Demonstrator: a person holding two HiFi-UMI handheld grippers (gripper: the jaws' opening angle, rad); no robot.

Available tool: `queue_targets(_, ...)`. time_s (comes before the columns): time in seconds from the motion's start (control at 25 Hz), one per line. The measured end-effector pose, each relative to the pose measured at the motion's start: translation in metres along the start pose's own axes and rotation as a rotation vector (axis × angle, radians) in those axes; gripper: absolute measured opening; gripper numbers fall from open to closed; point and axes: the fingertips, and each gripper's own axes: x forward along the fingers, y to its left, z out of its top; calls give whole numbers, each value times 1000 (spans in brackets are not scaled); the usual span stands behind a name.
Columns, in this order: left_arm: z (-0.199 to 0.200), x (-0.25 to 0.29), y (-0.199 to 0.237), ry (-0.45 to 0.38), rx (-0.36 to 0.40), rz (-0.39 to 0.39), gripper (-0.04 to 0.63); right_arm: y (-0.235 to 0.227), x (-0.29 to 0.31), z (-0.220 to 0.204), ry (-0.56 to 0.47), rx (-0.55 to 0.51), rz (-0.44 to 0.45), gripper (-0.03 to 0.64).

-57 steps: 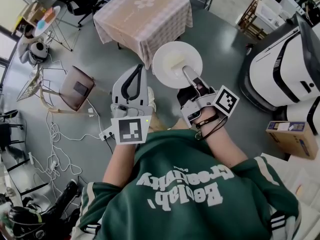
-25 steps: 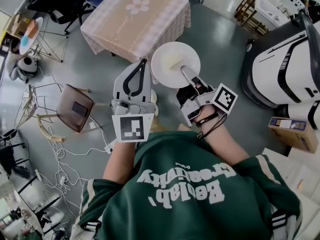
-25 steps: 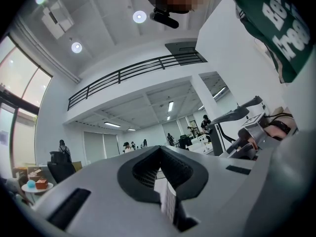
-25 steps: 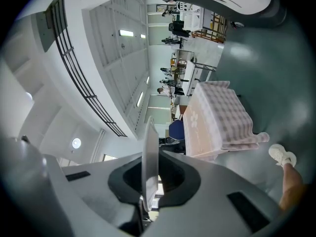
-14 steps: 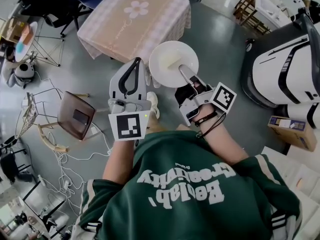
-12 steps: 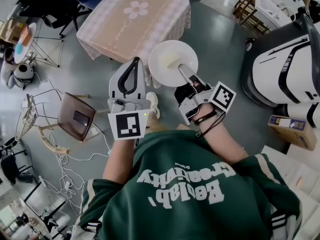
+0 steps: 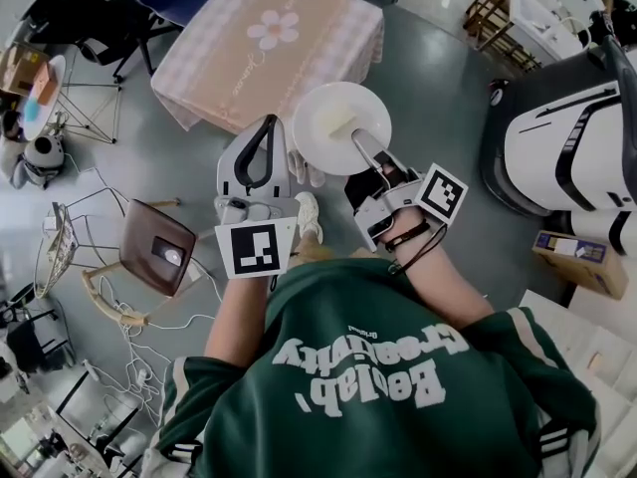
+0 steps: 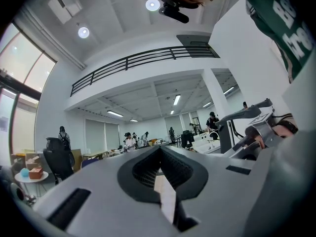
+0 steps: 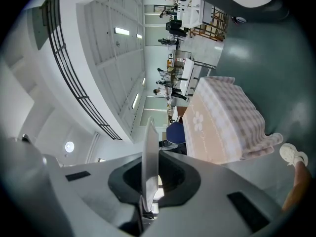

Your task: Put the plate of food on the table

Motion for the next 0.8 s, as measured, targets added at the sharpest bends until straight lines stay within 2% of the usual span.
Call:
queue_targets(0.32,1,26,19,-19,5,-39,9,5,28,5,-35,8,15,23)
queue_targets(0.56,-2,59,49,-20,6,-73,9,8,63,13,-69,13,6,23)
queue_targets(0.8,-6,70,56,-24,-10,-98,9,9,77,15,-89,11,5,23)
